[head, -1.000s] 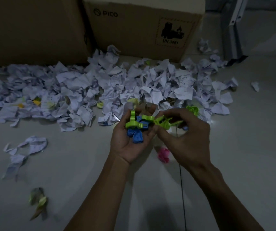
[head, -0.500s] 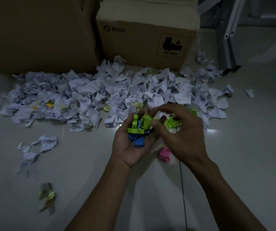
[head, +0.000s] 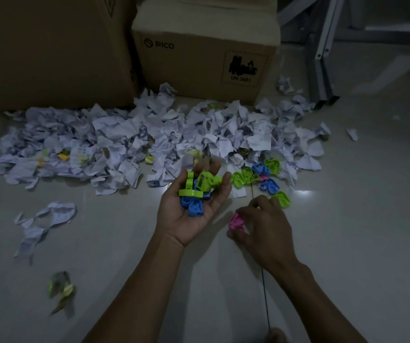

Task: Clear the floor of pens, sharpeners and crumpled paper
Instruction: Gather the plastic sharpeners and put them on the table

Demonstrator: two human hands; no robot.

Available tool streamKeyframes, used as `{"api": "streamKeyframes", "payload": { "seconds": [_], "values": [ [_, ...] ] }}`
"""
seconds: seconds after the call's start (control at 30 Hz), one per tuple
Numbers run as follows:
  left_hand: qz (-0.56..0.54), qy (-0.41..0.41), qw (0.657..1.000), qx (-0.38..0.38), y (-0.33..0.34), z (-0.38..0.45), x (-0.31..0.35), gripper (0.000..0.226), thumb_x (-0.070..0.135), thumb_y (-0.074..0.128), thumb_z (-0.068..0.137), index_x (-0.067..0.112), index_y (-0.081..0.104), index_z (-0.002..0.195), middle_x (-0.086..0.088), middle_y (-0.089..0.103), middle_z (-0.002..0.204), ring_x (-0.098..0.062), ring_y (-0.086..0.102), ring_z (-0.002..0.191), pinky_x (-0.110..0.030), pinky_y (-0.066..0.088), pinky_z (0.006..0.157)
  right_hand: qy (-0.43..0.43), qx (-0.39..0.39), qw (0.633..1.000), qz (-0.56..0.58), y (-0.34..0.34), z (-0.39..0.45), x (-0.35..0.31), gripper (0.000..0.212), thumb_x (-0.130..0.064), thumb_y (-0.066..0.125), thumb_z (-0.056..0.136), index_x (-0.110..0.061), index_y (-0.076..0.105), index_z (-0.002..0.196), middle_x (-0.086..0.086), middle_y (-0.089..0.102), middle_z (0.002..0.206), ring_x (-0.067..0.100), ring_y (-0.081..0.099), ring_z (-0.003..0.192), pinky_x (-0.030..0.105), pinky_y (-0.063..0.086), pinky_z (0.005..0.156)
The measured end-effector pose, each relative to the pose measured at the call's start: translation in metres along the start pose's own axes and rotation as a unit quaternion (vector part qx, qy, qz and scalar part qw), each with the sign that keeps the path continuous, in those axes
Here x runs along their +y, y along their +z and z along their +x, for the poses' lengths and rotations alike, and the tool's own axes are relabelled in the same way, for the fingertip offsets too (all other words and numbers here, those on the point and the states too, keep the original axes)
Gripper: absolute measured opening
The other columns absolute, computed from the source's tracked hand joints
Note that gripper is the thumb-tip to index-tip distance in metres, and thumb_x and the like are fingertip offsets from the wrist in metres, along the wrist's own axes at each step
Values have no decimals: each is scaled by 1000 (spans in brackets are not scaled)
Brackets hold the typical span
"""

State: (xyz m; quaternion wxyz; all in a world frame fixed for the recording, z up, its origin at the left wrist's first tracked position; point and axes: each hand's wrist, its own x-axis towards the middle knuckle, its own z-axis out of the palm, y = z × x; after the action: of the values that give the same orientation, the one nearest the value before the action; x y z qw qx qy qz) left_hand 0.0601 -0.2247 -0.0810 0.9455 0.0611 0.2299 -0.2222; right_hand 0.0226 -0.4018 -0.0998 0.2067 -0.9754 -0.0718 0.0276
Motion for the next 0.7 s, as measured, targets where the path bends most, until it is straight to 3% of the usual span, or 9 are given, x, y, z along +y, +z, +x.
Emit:
{"api": "streamKeyframes", "payload": {
  "seconds": [0.07, 0.13, 0.27, 0.3, 0.37, 0.47, 0.53, 0.6, 0.7],
  "values": [
    [4, -4, 1000, 1, 1, 1, -1, 45, 36, 43, 98, 4, 74, 97, -16, 57, 133, -43, 54, 119, -55, 47, 95, 46, 25, 993, 109, -6, -1, -2, 29, -32, 86, 61, -25, 71, 86, -6, 59, 85, 13, 51, 83, 27, 43, 65],
    [6, -9, 1000, -1, 1, 2, -3, 43, 35, 43, 98, 4, 73, 99, -16, 59, 132, -42, 54, 120, -55, 47, 95, 139, 64, 945, 289, -15, 0, 0, 24, -11, 83, 68, -19, 71, 88, -4, 69, 83, 11, 63, 78, 22, 52, 72],
    [6, -22, 1000, 0, 1, 2, -10, 42, 35, 44, 97, 5, 74, 96, -16, 62, 127, -42, 56, 118, -55, 48, 94, 327, 68, 645, 687, -34, 1, 13, 40, 26, 39, 74, 0, 62, 93, 18, 68, 85, 30, 66, 74, 41, 55, 72],
    [7, -24, 1000, 1, 1, 2, -11, 43, 36, 43, 98, 6, 74, 96, -16, 62, 128, -42, 56, 118, -55, 48, 93, 347, 75, 610, 709, -37, 1, 16, 44, 27, 32, 71, 0, 60, 90, 17, 65, 82, 29, 63, 70, 40, 54, 68],
    [7, -28, 1000, 7, 1, 3, -14, 42, 35, 44, 98, 6, 73, 94, -16, 61, 128, -42, 55, 119, -55, 48, 93, 364, 92, 645, 665, -37, -2, 23, 39, 24, 35, 71, -4, 59, 82, 13, 57, 73, 23, 51, 58, 30, 44, 52],
    [6, -28, 1000, 12, 1, 3, -16, 39, 34, 46, 97, 6, 72, 93, -17, 62, 127, -42, 54, 120, -57, 47, 94, 317, 114, 840, 425, -27, -8, 30, 13, -3, 73, 76, -13, 65, 80, 4, 57, 67, 16, 45, 55, 20, 36, 47],
    [4, -25, 1000, 12, 1, 4, -17, 35, 33, 47, 96, 6, 69, 98, -17, 62, 127, -42, 54, 119, -57, 46, 94, 257, 89, 938, 213, -18, -11, 31, 29, -30, 85, 67, -24, 68, 91, -2, 61, 80, 11, 53, 69, 23, 41, 60],
    [7, -24, 1000, 12, 1, 4, -16, 33, 33, 47, 96, 8, 67, 102, -17, 62, 127, -42, 56, 118, -56, 46, 95, 216, 53, 969, 106, -9, -14, 30, 47, -43, 84, 65, -28, 67, 107, -2, 59, 96, 14, 56, 89, 29, 46, 72],
    [14, -27, 999, 15, 0, 3, -17, 34, 33, 47, 95, 8, 69, 100, -17, 62, 126, -42, 58, 116, -56, 45, 96, 198, 54, 972, 110, -2, -16, 30, 44, -44, 81, 70, -26, 68, 108, 0, 57, 100, 21, 58, 97, 33, 48, 76]
  ]
}}
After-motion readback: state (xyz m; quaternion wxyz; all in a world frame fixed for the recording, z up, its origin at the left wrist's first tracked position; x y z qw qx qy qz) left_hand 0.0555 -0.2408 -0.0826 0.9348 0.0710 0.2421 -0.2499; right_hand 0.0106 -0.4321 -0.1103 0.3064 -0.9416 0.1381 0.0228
